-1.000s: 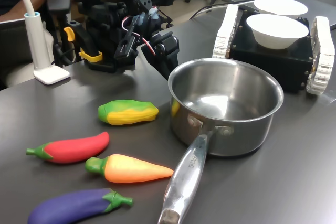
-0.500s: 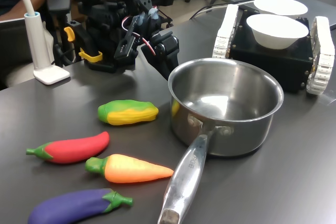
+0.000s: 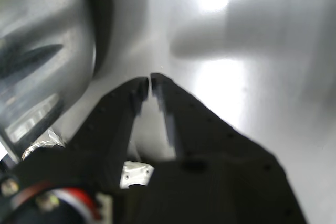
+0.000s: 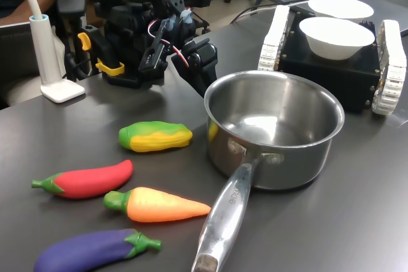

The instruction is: Pick up the carrot and place them in the pan

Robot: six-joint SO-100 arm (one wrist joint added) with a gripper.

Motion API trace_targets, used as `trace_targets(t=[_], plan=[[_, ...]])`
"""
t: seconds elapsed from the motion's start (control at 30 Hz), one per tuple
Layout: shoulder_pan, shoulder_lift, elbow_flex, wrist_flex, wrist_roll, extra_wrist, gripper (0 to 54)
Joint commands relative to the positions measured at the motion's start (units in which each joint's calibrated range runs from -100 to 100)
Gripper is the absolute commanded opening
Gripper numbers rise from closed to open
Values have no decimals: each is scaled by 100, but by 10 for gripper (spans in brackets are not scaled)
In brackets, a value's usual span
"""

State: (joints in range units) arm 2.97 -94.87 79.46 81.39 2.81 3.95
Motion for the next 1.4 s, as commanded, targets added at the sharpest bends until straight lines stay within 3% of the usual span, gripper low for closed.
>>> trace_targets(t=[0.0, 0.8, 0.87, 1.17, 1.37], plan=[[58, -66, -445, -160, 15, 42, 0], [162, -66, -526, 28, 142, -59, 1], [242, -58, -844, 335, 200, -92, 1], [597, -50, -1271, 591, 225, -92, 1], [792, 364, -1853, 744, 264, -84, 1]])
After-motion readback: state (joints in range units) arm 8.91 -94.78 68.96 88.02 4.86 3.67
